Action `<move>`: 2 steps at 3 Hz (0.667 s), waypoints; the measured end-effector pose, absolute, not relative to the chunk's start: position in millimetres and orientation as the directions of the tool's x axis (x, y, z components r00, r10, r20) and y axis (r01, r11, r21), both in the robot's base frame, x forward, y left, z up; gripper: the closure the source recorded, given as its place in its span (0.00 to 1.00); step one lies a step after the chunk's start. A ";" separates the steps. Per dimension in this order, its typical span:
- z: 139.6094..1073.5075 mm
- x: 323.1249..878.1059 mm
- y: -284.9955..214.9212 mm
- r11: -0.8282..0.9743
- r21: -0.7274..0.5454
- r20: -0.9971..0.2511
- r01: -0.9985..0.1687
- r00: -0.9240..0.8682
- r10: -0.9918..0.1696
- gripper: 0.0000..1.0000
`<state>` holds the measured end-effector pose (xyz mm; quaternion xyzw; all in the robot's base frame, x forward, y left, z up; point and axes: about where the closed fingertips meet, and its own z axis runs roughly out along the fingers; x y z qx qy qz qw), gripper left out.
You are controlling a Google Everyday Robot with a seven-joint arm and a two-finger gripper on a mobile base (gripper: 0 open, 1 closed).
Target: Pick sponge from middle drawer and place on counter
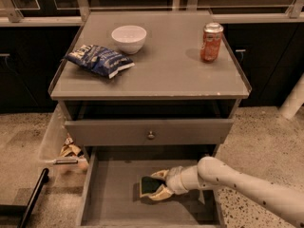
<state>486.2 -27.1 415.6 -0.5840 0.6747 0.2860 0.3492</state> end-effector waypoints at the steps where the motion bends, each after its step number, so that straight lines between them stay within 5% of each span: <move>1: 445.7 479.5 -39.6 0.172 -0.025 -0.776 -0.985 -0.089 -0.624 1.00; 2: 500.9 473.4 -57.6 0.193 -0.067 -0.715 -0.979 -0.088 -0.694 1.00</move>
Offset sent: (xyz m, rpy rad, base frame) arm -0.0020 -0.0712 0.2000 -0.3202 -0.1285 -0.0893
